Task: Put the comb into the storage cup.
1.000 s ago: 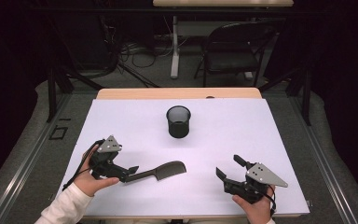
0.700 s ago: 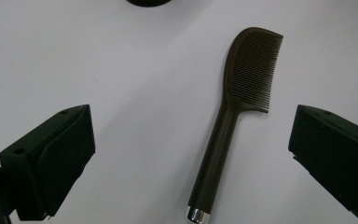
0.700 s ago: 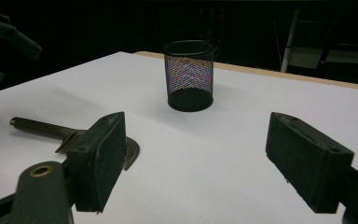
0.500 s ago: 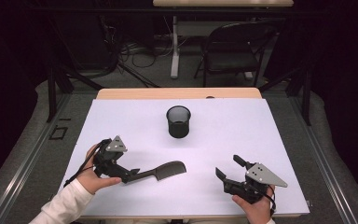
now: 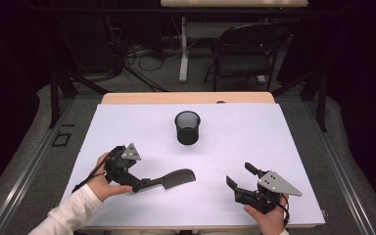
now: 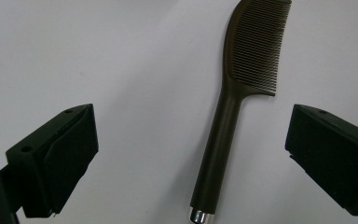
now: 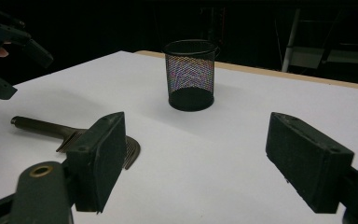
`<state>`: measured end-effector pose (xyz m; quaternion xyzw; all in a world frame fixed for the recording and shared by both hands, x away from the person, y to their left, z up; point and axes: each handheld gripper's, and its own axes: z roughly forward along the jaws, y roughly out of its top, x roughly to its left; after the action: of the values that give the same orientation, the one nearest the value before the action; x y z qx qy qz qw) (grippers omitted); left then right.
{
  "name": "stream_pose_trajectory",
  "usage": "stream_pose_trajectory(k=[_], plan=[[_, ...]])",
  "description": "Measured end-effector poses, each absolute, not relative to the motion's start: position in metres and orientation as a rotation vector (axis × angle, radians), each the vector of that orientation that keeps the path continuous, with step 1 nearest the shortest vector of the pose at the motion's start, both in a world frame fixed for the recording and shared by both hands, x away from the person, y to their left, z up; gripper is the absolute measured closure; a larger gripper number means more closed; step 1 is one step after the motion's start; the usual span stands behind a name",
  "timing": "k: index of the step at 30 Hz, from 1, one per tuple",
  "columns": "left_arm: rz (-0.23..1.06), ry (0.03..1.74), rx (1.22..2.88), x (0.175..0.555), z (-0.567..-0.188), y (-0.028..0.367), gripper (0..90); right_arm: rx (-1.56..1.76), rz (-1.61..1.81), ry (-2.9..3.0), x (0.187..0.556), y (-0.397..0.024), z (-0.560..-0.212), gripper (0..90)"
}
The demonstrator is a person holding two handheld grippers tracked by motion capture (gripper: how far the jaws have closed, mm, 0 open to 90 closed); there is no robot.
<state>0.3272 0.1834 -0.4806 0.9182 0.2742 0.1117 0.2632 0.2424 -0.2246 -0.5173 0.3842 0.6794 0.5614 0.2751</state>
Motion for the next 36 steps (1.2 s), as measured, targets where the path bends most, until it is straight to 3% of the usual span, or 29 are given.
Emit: stream_pose_trajectory(k=[14,36], plan=[[0.308,0.691,2.564,0.33,-0.483,0.174,5.4,1.03,1.508,1.83,0.242,-0.224,-0.517,20.3],[0.22,0.684,2.712,0.336,-0.493,0.167,28.5,1.021,1.501,1.843,0.243,-0.224,-0.518,20.3]])
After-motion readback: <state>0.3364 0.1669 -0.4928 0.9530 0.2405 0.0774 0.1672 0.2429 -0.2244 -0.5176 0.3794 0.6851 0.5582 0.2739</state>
